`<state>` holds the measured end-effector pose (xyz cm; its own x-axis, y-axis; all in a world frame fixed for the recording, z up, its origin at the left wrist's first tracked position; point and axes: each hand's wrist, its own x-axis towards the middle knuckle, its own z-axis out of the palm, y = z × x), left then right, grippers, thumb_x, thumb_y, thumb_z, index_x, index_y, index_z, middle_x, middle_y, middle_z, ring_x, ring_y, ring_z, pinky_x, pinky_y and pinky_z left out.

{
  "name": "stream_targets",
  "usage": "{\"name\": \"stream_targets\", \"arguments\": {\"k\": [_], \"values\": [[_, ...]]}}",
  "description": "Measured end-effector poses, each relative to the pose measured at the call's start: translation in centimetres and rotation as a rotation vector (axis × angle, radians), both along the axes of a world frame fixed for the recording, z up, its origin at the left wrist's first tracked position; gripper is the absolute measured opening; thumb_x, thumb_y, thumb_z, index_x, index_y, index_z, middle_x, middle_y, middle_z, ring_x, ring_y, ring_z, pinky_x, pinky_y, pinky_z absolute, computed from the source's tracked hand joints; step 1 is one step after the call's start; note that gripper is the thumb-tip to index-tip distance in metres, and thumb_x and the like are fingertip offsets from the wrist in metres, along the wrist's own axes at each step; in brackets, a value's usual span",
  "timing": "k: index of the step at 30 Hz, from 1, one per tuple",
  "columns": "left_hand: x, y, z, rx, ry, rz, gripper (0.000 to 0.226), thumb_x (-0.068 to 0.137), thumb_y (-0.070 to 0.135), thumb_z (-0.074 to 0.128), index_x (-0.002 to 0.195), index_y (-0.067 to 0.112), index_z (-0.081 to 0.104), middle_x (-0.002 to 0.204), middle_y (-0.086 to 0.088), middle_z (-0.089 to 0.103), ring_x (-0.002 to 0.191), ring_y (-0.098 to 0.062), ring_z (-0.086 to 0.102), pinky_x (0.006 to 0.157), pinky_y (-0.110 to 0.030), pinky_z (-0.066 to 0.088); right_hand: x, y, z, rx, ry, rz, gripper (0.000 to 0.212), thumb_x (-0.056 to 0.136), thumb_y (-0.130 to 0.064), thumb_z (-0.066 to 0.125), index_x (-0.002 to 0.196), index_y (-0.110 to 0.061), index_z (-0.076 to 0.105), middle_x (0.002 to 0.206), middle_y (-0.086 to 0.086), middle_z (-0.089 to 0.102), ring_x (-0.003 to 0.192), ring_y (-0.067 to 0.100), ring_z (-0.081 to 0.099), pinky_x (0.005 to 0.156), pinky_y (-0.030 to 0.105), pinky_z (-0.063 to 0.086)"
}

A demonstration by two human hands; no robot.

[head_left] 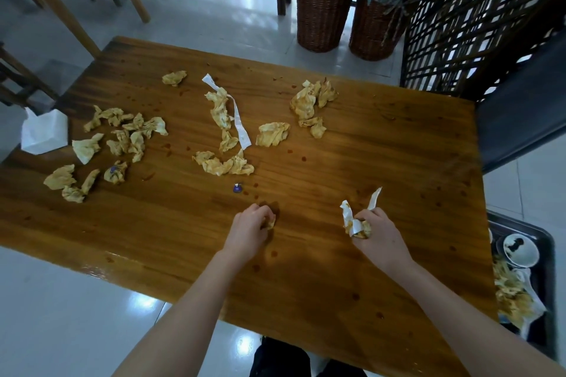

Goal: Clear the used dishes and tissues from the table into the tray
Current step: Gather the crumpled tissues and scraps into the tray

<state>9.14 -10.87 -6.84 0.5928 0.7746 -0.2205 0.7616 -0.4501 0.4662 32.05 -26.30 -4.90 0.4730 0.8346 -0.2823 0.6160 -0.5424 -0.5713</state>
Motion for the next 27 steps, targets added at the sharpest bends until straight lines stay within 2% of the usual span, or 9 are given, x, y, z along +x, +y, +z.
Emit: {"name": "stream_targets", "arguments": {"k": [2, 5, 7, 10, 13, 19, 23, 27], "values": [[-0.7, 0.3, 0.4, -0.038, -0.055, 0.065, 0.031, 0.084, 0.008, 0.066, 0.108, 0.026, 0.058, 0.111, 0.005, 0.057, 0.105, -0.015, 0.056, 0.094, -0.034, 0.050, -0.2, 0.4, 0.1, 0.007, 0.000, 0.008, 0.028, 0.076, -0.017, 0.074, 0.090, -0.032, 0.055, 0.096, -0.015, 0.046, 0.077, 0.003, 0.051, 0.061, 0.018, 0.043], [-2.4, 0.4, 0.6, -0.162, -0.096, 0.161, 0.043, 0.082, 0.008, 0.069, 0.119, 0.022, 0.054, 0.118, 0.003, 0.058, 0.110, -0.011, 0.056, 0.094, -0.029, 0.051, -0.9, 1.3, 0.3, 0.004, -0.013, 0.026, 0.026, 0.076, -0.017, 0.075, 0.093, -0.028, 0.059, 0.098, -0.013, 0.048, 0.078, 0.005, 0.052, 0.061, 0.018, 0.043], [-3.6, 0.2, 0.4, -0.220, -0.064, 0.184, 0.048, 0.081, 0.006, 0.070, 0.123, 0.020, 0.052, 0.121, 0.002, 0.055, 0.111, -0.012, 0.055, 0.094, -0.024, 0.049, -1.4, 1.9, 0.4, -0.003, -0.020, 0.042, 0.027, 0.076, -0.018, 0.075, 0.095, -0.029, 0.059, 0.098, -0.014, 0.047, 0.080, 0.006, 0.052, 0.061, 0.016, 0.040], [-5.0, -0.1, -0.1, -0.259, 0.036, 0.208, 0.051, 0.081, 0.008, 0.069, 0.127, 0.016, 0.049, 0.123, -0.002, 0.048, 0.115, -0.018, 0.051, 0.098, -0.025, 0.045, -2.0, 2.8, 0.4, -0.004, -0.018, 0.060, 0.028, 0.075, -0.017, 0.076, 0.092, -0.031, 0.058, 0.097, -0.015, 0.046, 0.081, 0.006, 0.051, 0.062, 0.018, 0.041], [-5.4, -0.2, -0.4, -0.257, 0.098, 0.239, 0.055, 0.082, 0.008, 0.068, 0.132, 0.014, 0.044, 0.127, -0.005, 0.043, 0.117, -0.020, 0.047, 0.100, -0.026, 0.040, -2.3, 3.2, 0.1, -0.023, -0.052, 0.057, 0.029, 0.075, -0.019, 0.077, 0.097, -0.029, 0.060, 0.101, -0.013, 0.047, 0.084, 0.007, 0.051, 0.068, 0.021, 0.043], [-5.1, 0.2, -0.4, -0.179, 0.159, 0.212, 0.050, 0.081, 0.014, 0.070, 0.126, 0.019, 0.048, 0.123, -0.005, 0.045, 0.116, -0.023, 0.046, 0.101, -0.033, 0.044, -2.0, 2.9, -0.3, -0.039, -0.056, 0.048, 0.030, 0.074, -0.019, 0.078, 0.095, -0.030, 0.060, 0.098, -0.015, 0.047, 0.082, 0.006, 0.050, 0.063, 0.018, 0.040], [-5.0, 0.5, -0.5, -0.228, 0.062, 0.191, 0.045, 0.081, 0.001, 0.067, 0.120, 0.018, 0.050, 0.119, -0.003, 0.040, 0.109, -0.020, 0.050, 0.096, -0.025, 0.047, -1.8, 2.7, -0.4, -0.031, -0.054, 0.041, 0.030, 0.073, -0.018, 0.078, 0.092, -0.031, 0.058, 0.095, -0.016, 0.047, 0.078, 0.005, 0.050, 0.062, 0.018, 0.042], [-4.7, 1.1, -0.2, -0.221, -0.024, 0.230, 0.045, 0.080, 0.003, 0.069, 0.118, 0.018, 0.051, 0.116, 0.000, 0.040, 0.111, -0.016, 0.048, 0.092, -0.019, 0.043, -1.7, 2.7, -0.2, -0.021, -0.051, 0.029, 0.031, 0.073, -0.018, 0.078, 0.094, -0.031, 0.059, 0.097, -0.016, 0.048, 0.080, 0.005, 0.052, 0.064, 0.018, 0.043]]}}
